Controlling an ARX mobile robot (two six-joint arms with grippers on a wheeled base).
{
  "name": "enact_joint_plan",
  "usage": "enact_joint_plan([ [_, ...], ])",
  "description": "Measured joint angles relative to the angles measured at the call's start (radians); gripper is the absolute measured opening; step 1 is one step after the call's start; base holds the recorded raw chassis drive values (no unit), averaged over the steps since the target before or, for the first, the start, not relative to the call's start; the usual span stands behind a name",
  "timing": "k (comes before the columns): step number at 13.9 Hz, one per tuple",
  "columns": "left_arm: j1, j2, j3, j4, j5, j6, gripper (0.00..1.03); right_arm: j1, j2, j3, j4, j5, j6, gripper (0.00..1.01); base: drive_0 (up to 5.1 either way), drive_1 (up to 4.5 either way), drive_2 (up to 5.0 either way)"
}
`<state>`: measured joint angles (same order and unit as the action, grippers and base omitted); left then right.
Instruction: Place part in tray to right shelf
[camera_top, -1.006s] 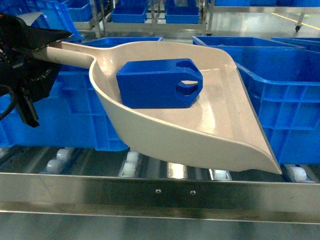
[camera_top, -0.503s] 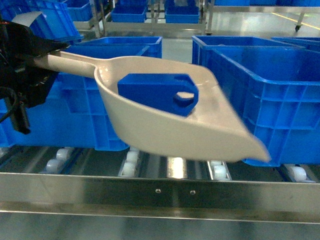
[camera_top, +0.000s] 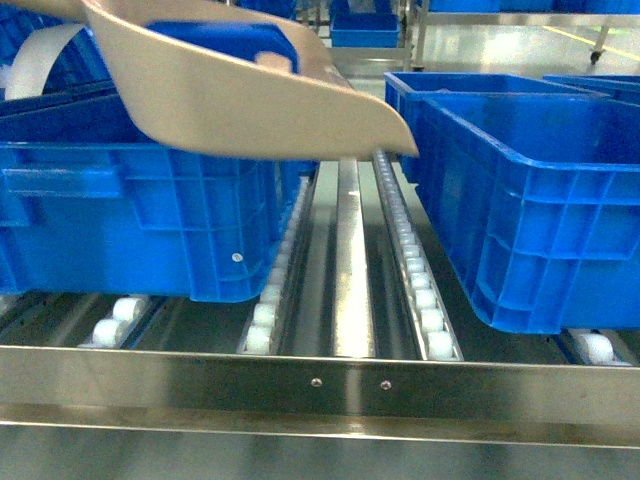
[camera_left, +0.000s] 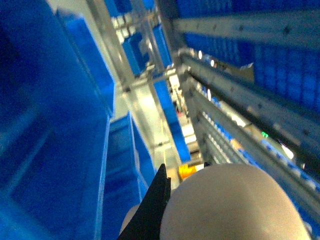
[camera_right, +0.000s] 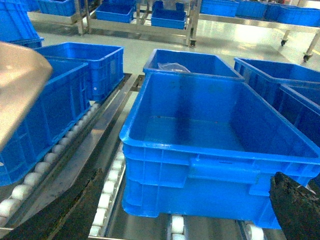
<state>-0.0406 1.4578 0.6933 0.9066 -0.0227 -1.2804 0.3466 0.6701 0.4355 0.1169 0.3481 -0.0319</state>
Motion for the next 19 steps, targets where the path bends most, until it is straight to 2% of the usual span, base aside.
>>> enact_joint_plan([
  [1, 0.043, -0.029, 0.062, -0.055, -0.051, 0.006, 0.14, 0.0, 0.0, 0.0, 0.0, 0.0, 0.0, 0.98, 0.0, 0.0, 0.0],
  [2, 0.079, -0.034, 0.132, -0.134, -0.127, 0.024, 0.14, 0.0, 0.0, 0.0, 0.0, 0.0, 0.0, 0.98, 0.0, 0.0, 0.0],
  [3, 0.1, -0.026, 0.19, -0.224, -0.224, 0.076, 0.14, 0.0, 0.0, 0.0, 0.0, 0.0, 0.0, 0.98, 0.0, 0.0, 0.0],
  [4, 0.113, 0.01, 0.255, -0.271, -0.341, 0.157, 0.14, 0.0, 0.0, 0.0, 0.0, 0.0, 0.0, 0.98, 0.0, 0.0, 0.0],
  [5, 0.115, 0.021, 0.269, -0.271, -0.369, 0.182, 0.14, 0.0, 0.0, 0.0, 0.0, 0.0, 0.0, 0.98, 0.0, 0.0, 0.0],
  [6, 0.117, 0.054, 0.315, -0.269, -0.428, 0.252, 0.14, 0.0, 0.0, 0.0, 0.0, 0.0, 0.0, 0.98, 0.0, 0.0, 0.0],
  [7, 0.12, 0.083, 0.357, -0.264, -0.46, 0.323, 0.14, 0.0, 0.0, 0.0, 0.0, 0.0, 0.0, 0.98, 0.0, 0.0, 0.0],
  [8, 0.119, 0.104, 0.382, -0.257, -0.487, 0.377, 0.14, 0.0, 0.0, 0.0, 0.0, 0.0, 0.0, 0.98, 0.0, 0.0, 0.0],
  [9, 0.114, 0.119, 0.396, -0.24, -0.496, 0.441, 0.14, 0.0, 0.0, 0.0, 0.0, 0.0, 0.0, 0.98, 0.0, 0.0, 0.0],
  [10, 0.114, 0.12, 0.404, -0.249, -0.498, 0.475, 0.14, 0.0, 0.0, 0.0, 0.0, 0.0, 0.0, 0.98, 0.0, 0.0, 0.0],
  [12, 0.12, 0.12, 0.408, -0.247, -0.497, 0.499, 0.14, 0.0, 0.0, 0.0, 0.0, 0.0, 0.0, 0.98, 0.0, 0.0, 0.0],
  [15, 0.128, 0.119, 0.408, -0.237, -0.468, 0.501, 0.14, 0.0, 0.0, 0.0, 0.0, 0.0, 0.0, 0.98, 0.0, 0.0, 0.0],
  [17, 0.13, 0.09, 0.393, -0.249, -0.436, 0.488, 0.14, 0.0, 0.0, 0.0, 0.0, 0.0, 0.0, 0.98, 0.0, 0.0, 0.0],
  [19, 0.129, -0.05, 0.269, -0.249, -0.391, 0.478, 0.14, 0.0, 0.0, 0.0, 0.0, 0.0, 0.0, 0.98, 0.0, 0.0, 0.0],
])
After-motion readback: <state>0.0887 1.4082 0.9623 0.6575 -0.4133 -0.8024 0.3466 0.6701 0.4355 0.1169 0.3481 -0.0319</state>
